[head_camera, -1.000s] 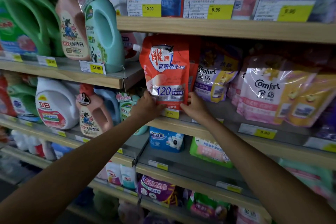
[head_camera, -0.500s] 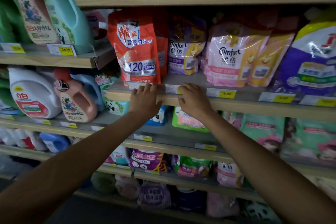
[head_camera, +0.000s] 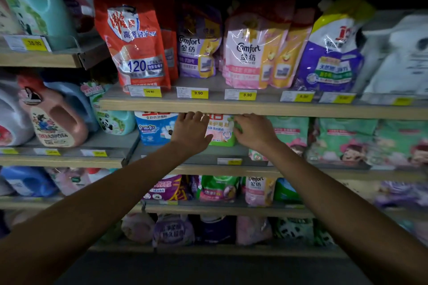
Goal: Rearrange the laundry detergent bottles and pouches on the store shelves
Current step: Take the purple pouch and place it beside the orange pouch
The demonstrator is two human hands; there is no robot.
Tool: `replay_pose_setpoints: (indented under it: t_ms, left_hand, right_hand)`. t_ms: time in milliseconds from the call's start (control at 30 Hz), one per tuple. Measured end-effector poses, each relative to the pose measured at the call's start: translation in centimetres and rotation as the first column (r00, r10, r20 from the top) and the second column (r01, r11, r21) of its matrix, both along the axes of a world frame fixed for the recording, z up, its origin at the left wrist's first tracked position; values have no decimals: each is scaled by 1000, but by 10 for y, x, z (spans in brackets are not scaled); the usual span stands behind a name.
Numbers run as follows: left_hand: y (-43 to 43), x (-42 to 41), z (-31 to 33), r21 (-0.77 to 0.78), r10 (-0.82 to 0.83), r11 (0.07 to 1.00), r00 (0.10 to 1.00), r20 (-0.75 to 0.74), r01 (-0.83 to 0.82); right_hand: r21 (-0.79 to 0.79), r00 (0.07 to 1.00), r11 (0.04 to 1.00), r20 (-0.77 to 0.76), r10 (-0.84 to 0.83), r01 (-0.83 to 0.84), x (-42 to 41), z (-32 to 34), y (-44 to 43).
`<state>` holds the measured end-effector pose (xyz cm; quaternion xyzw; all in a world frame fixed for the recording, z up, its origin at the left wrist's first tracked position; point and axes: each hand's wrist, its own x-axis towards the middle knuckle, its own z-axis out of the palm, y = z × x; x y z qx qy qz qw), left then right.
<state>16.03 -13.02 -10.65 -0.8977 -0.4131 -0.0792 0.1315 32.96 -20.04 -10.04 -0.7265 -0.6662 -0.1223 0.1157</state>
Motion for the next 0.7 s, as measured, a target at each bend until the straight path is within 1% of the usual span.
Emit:
replay_pose_setpoints:
  t_ms: [67, 233, 400, 533, 633, 700]
  left_hand:
    - [-13, 0, -6, -30, -8, 1000, 1000, -10, 7]
    - [-44, -16, -18, -78, -28, 997, 999, -34, 25]
    - [-74, -17, -26, -96, -60, 994, 998, -32, 56]
    - [-100, 12, -19, -95, -100, 991, 995, -11, 98]
    - [-115, 46, -11, -67, -136, 989, 991, -19, 135]
    - [-119, 73, -5, -31, -148, 989, 989, -16, 147]
  right_hand:
    - [-7, 1000, 1000, 17, -9, 10, 1, -4, -11]
    - [-85, 999, 996, 40, -19, 23, -5, -10, -40]
    - [-108, 998, 992, 15, -63, 65, -5, -27, -90]
    - [-126, 994, 986, 41, -104, 109, 20, -23, -123]
    - [-95, 989, 985, 27, -143, 144, 52, -11, -133]
    - [-43, 988, 988, 14, -151, 151, 77, -4, -136]
